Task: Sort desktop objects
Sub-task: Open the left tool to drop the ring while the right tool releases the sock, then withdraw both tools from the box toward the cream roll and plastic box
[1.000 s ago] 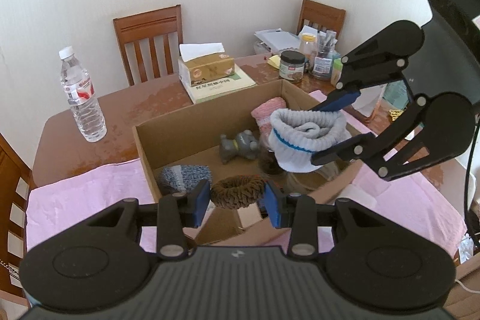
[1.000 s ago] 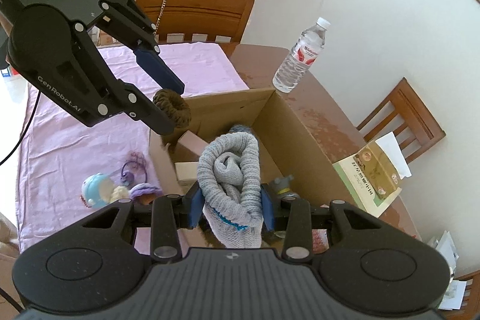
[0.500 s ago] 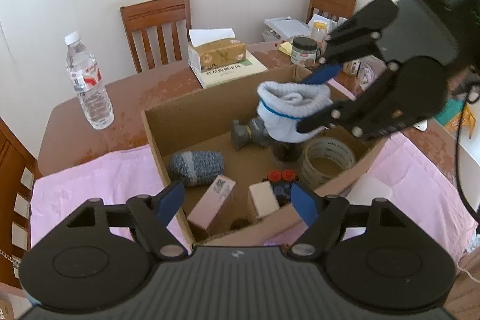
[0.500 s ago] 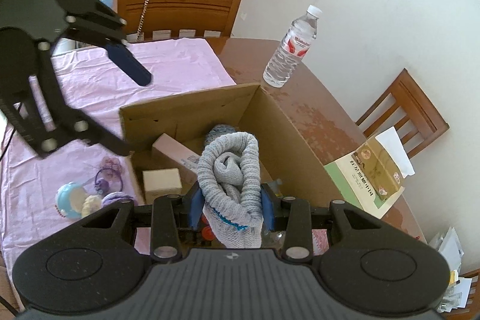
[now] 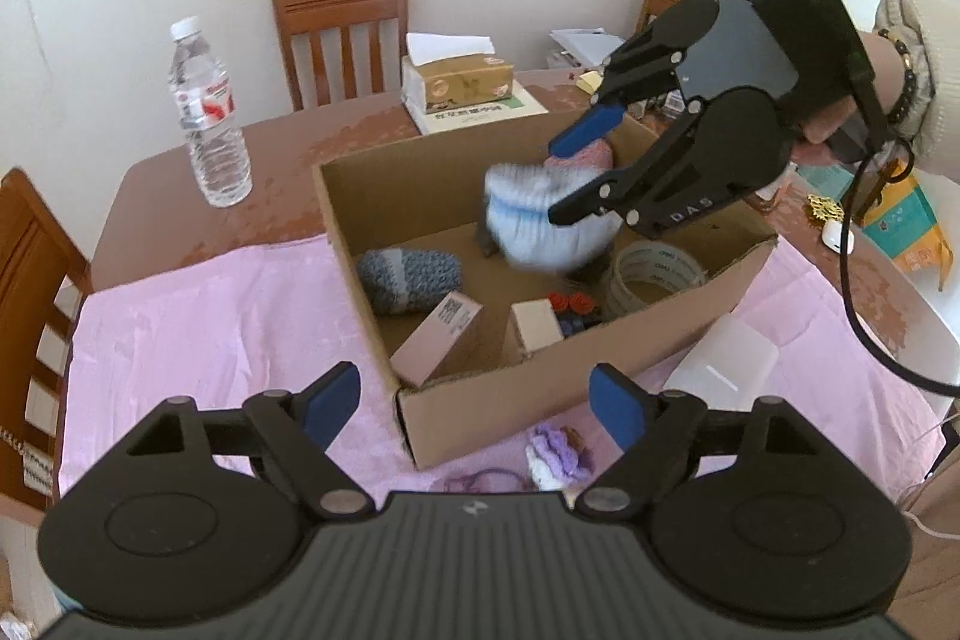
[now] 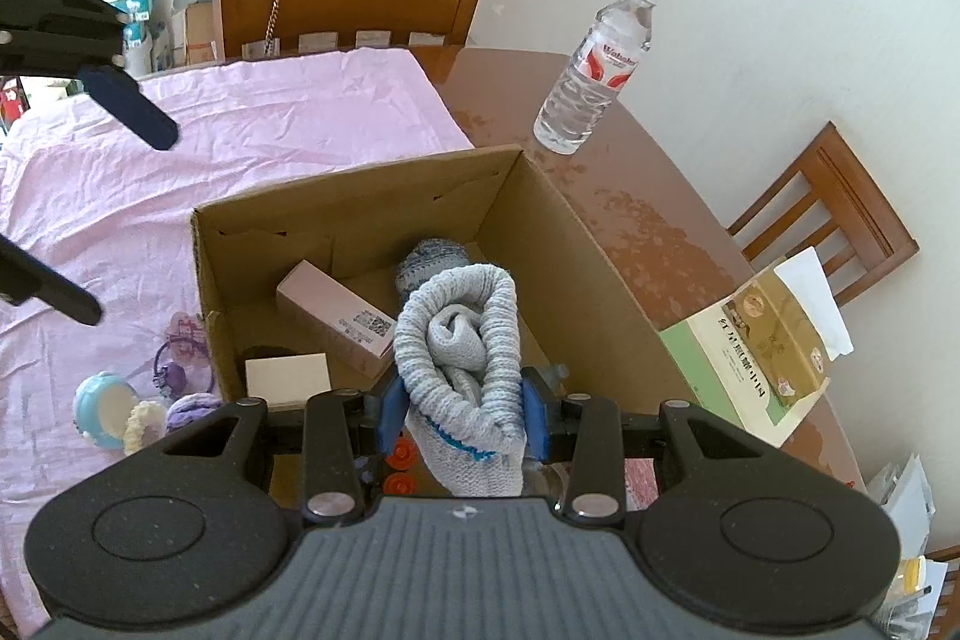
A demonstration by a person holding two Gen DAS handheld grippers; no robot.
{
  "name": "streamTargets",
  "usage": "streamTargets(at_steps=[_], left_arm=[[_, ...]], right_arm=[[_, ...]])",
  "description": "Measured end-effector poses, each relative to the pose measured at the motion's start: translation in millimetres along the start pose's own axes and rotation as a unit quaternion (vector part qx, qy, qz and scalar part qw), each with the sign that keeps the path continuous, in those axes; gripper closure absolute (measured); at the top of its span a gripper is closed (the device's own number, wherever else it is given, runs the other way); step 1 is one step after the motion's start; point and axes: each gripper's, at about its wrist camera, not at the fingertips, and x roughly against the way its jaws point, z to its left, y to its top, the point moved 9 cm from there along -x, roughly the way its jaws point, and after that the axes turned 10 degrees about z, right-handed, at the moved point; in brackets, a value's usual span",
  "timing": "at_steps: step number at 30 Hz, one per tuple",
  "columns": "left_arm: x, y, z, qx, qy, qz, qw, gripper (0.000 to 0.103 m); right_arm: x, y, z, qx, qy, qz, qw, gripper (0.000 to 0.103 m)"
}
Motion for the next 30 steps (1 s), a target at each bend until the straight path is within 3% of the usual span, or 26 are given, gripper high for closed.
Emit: streamTargets(at_steps=[4,8,11,16,22,30], left_arm=[[2,-9,3,0.013,0.001,0.003,0.9999,0.019],[4,-15,4,0.019,0.006,0.005,0.9998,0.015],[4,-20,3,0.022,0.005,0.010,0.9997,0.015],[2,-26,0,0.019,0.010,0.016,0.9996,0.014],[1,-35,-5,0.024,0.007,0.021,0.9995,0.013],[-6,-53,-20,-0.003,0.015,0.040,0.9991,0.013]], right_arm=[[-7,4,-2,0.001,-0.022,0.004,1.000,0.044],[-10,3,-2,-0.002,-0.020,0.008,1.000,0.044],[-8,3,1,-0.001,-0.020,0.006,1.000,0.039],[1,1,9,0.008,-0.030,-0.004,1.000,0.017],[14,-2,18,0.003,-0.030,-0.013,0.999,0.006],[24,-14,32,-0.019,-0.028,-0.012,0.999,0.004]])
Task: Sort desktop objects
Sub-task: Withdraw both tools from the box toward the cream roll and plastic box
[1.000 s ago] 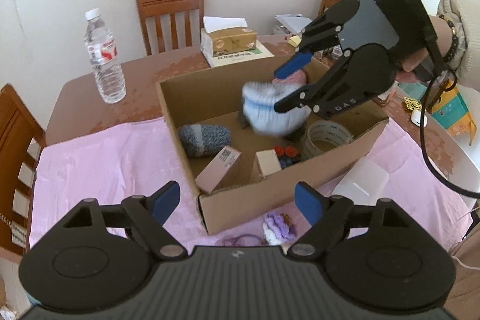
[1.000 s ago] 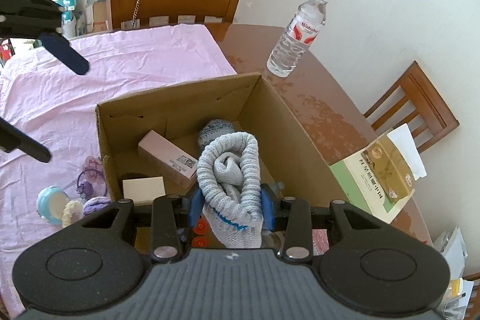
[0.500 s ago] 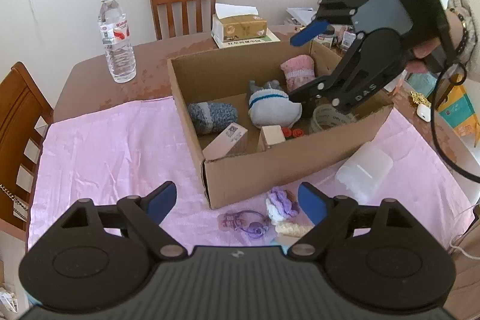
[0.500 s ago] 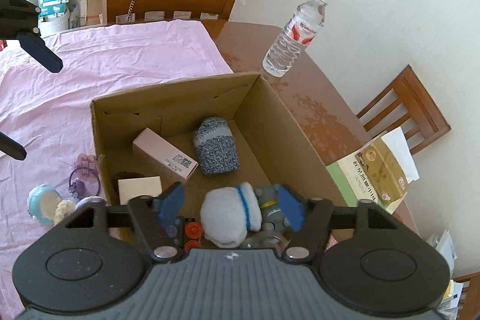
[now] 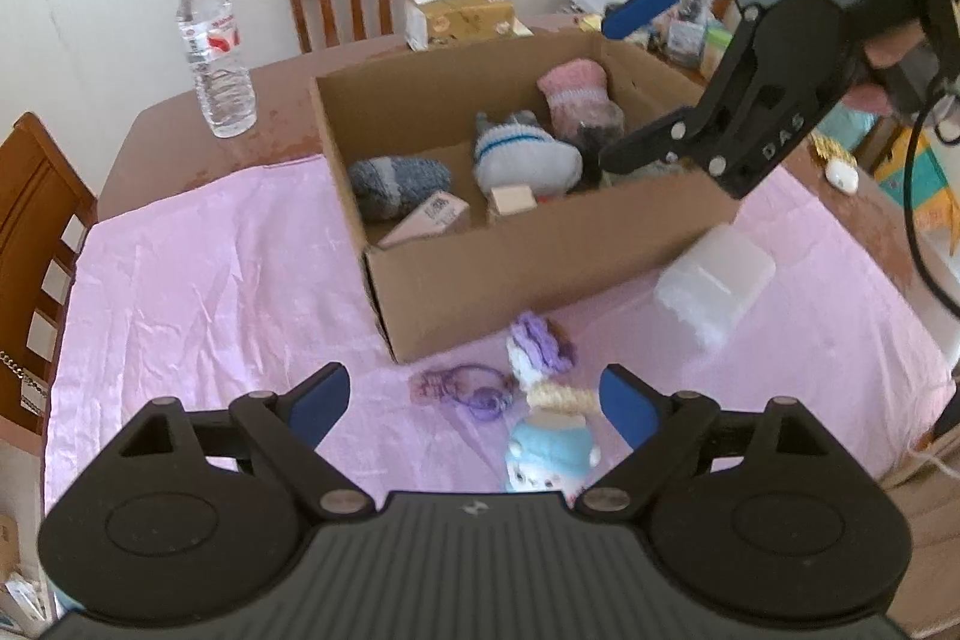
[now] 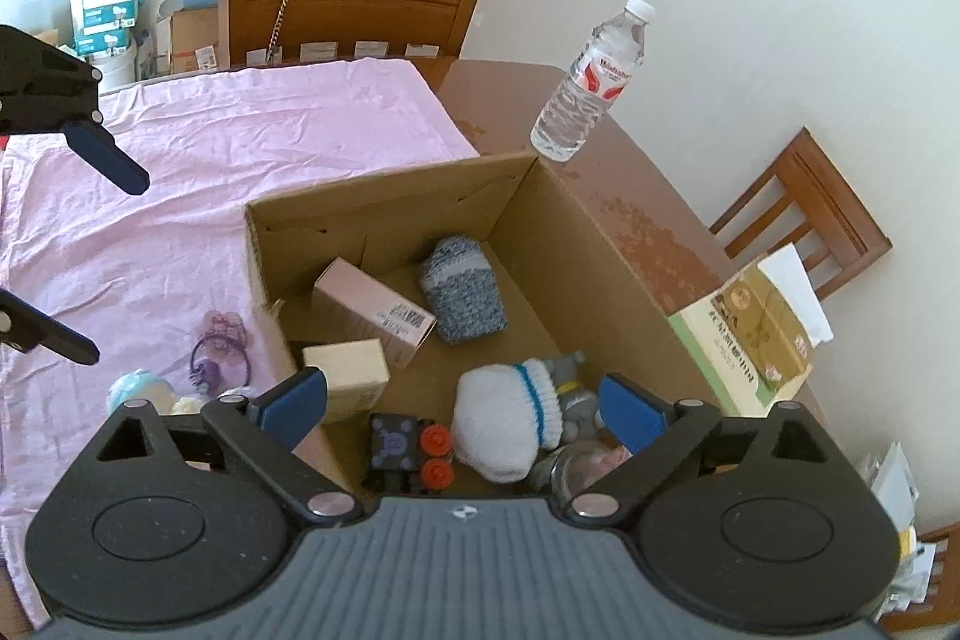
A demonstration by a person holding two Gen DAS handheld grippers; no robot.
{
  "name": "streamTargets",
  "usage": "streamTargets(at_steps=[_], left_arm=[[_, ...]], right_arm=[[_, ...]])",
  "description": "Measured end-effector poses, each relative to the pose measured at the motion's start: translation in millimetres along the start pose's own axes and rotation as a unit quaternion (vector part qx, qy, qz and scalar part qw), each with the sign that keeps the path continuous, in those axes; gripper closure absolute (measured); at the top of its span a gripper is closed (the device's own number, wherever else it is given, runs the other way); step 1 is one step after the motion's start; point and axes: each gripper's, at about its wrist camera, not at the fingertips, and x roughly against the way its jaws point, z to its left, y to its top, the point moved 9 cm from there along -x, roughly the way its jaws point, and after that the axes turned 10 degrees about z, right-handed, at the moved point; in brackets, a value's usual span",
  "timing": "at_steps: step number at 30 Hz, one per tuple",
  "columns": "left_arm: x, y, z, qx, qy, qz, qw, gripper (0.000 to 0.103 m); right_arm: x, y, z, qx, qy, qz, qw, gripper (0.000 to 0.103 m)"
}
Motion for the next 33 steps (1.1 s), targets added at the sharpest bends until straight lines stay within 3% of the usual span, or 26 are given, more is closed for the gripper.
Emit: streamTargets(at_steps=[16,29,33], left_arm=[[-19,-15,-25,-0.028,-0.004,0.014,0.9995,0.013],[-40,-8,-38,-0.014,-0.017,0.031,0.9993,0.013],[-45,-2,-42,-0.021,0.001,0.030,0.9993,0.013]], right_arm=[[26,-36,26,-0.097,0.000,-0.002,0.995,0.004],[39,-76,41,-0.166,-0.003,0.006,0.986,0.004],[37,-89,45,-0.187,0.004,0.009,0.982,0.004]])
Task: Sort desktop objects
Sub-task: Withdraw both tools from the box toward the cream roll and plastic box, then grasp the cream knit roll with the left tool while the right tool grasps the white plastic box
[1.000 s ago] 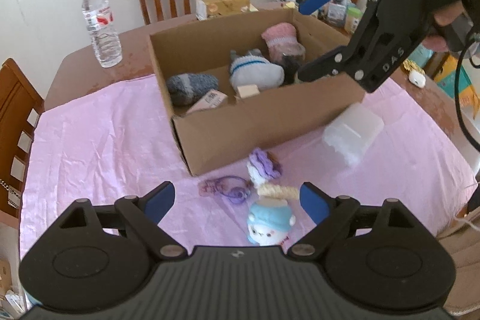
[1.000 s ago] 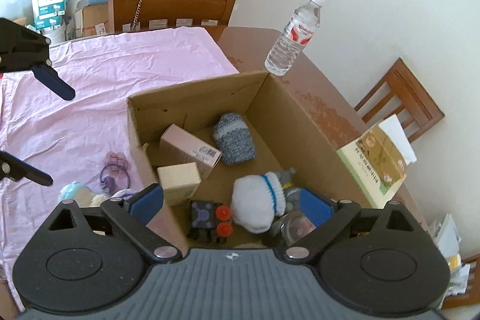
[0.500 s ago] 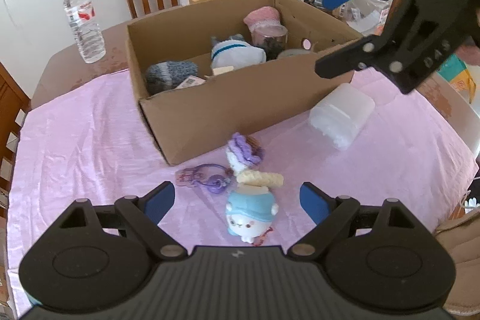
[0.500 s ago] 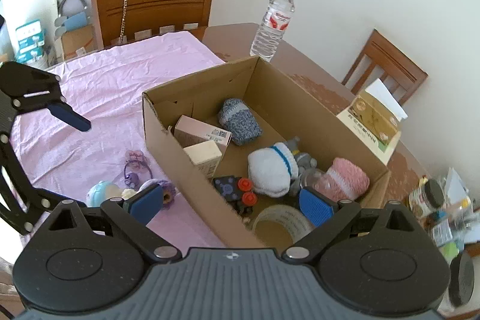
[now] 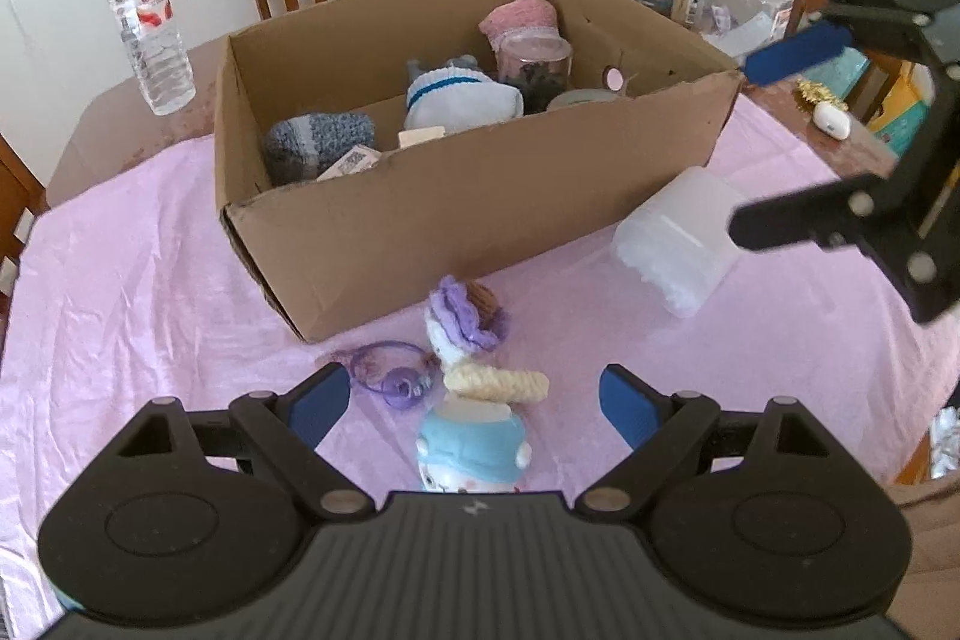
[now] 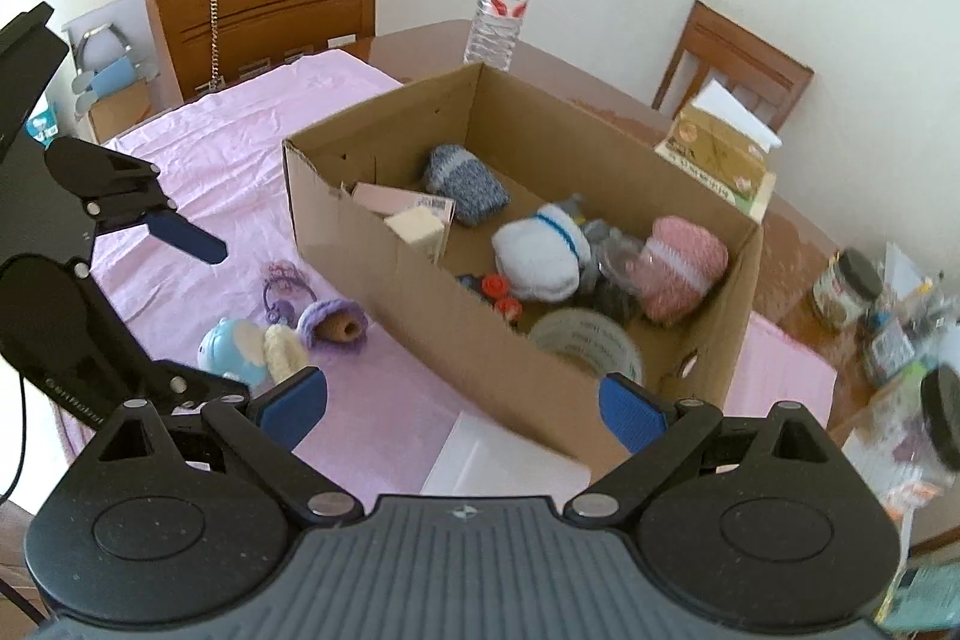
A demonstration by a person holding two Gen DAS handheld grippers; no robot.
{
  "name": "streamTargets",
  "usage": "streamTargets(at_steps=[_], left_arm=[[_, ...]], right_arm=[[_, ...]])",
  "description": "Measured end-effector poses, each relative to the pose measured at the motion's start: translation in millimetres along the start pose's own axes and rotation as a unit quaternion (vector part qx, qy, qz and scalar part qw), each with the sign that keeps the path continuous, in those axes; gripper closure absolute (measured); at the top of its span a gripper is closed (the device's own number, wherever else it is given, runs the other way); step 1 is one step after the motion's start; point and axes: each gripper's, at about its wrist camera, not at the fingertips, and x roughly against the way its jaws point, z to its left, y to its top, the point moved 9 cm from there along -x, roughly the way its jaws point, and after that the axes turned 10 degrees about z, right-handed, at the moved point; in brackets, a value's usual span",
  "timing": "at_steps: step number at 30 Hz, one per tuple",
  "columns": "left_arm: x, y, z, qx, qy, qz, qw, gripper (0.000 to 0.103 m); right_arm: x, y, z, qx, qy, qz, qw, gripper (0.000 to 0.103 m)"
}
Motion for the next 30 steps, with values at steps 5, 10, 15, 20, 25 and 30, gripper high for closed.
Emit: streamTargets(at_steps=[5,10,15,20,25,30], left_arm=[[-11,2,-8,-0.002,-0.004,0.015,0.9999,0.013],[-22,1,-11,-0.002,-0.001,0.029,0.9996,0.013],[-28,1,-13,-0.002,0.005,0.031,0.9995,0.014],[-35,4,-18,-0.009,0.003,0.039,0.9992,0.028],[-45,4,-20,-0.010,0.004,0.056,0.9984,0.037],[-49,6,-20,-0.006,0.005,0.064,0.9979,0.047]], right_arm=[[-6,-14,-2,-0.024,0.007,0.009,1.000,0.004],[-14,-27,-8,-0.052,0.013,0.017,0.998,0.004],[-25,-40,-12,-0.075,0.021,0.029,0.997,0.004],[-33,-49,-15,-0.091,0.029,0.037,0.995,0.004],[-38,-53,-20,-0.098,0.032,0.039,0.994,0.004],[-46,-59,-24,-0.105,0.039,0.045,0.993,0.004]])
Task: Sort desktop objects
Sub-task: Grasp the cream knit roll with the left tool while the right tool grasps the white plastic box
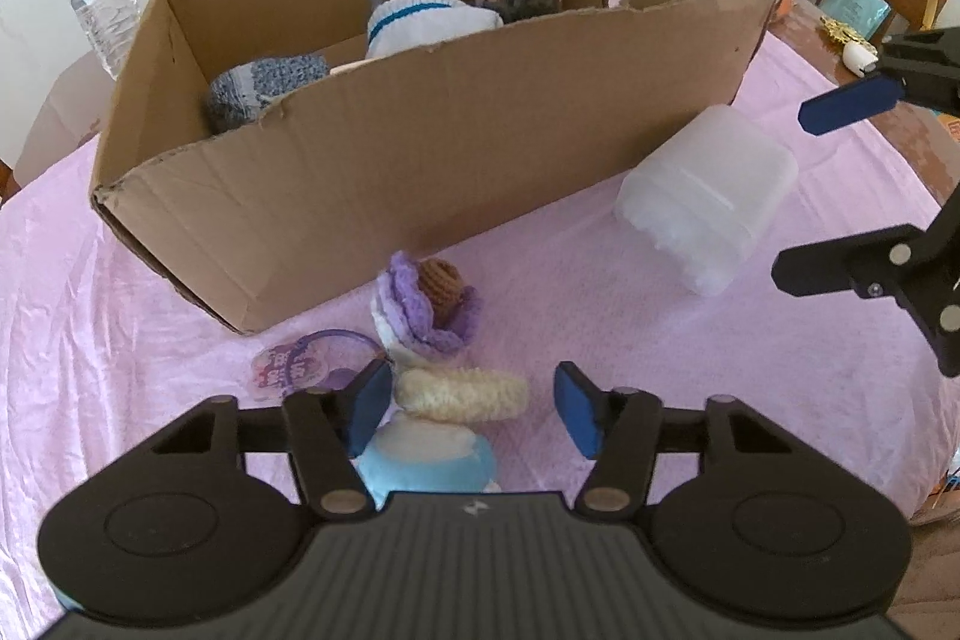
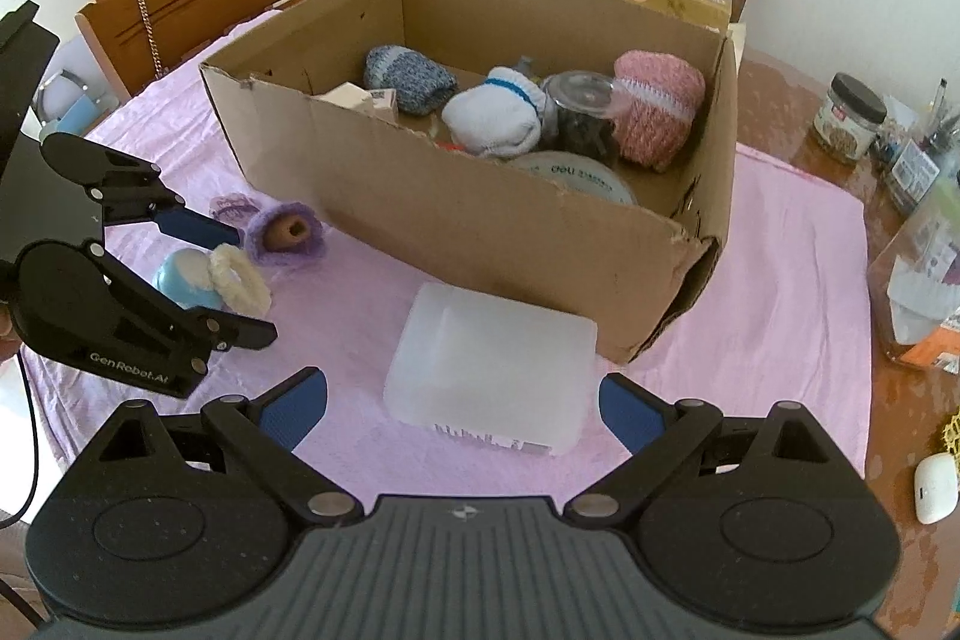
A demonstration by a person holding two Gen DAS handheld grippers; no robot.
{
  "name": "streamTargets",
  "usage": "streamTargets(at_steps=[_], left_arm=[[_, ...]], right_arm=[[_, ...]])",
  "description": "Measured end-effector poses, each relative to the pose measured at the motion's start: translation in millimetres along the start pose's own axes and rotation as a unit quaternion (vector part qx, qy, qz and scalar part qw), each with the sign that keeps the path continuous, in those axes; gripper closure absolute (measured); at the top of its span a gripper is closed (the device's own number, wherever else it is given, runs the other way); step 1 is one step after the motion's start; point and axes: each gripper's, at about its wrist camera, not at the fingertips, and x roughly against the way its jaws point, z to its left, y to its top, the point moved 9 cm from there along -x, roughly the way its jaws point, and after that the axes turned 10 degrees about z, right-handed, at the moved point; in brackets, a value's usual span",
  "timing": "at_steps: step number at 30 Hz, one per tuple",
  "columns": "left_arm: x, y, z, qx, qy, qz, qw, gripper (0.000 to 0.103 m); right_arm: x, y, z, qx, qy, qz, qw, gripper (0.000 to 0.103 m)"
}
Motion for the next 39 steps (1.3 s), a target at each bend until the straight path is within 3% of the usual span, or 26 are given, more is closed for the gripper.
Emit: streamTargets(at_steps=[7,21,29,35,39], left_arm=[[0,2,2,0.016,-0.003,0.004,0.9999,0.059],[2,2,3,0.034,-0.014,0.003,0.9993,0.060],[2,2,1,0.033,-0.016,0.000,0.9993,0.060],[4,2,1,0.030,-0.021,-0.003,0.9993,0.061],[7,1,2,0.031,-0.029,-0.008,0.9991,0.064]], right_arm=[[-12,-2,-4,-0.009,0.017,0.006,1.000,0.004],[-38,4,-12,-0.039,0.020,0.010,0.999,0.004],[-48,13,-10,-0.050,0.001,0.004,0.999,0.005],[-55,17,-14,-0.065,-0.021,0.013,0.998,0.015],[-54,15,-15,-0.070,-0.019,0.016,0.997,0.015]])
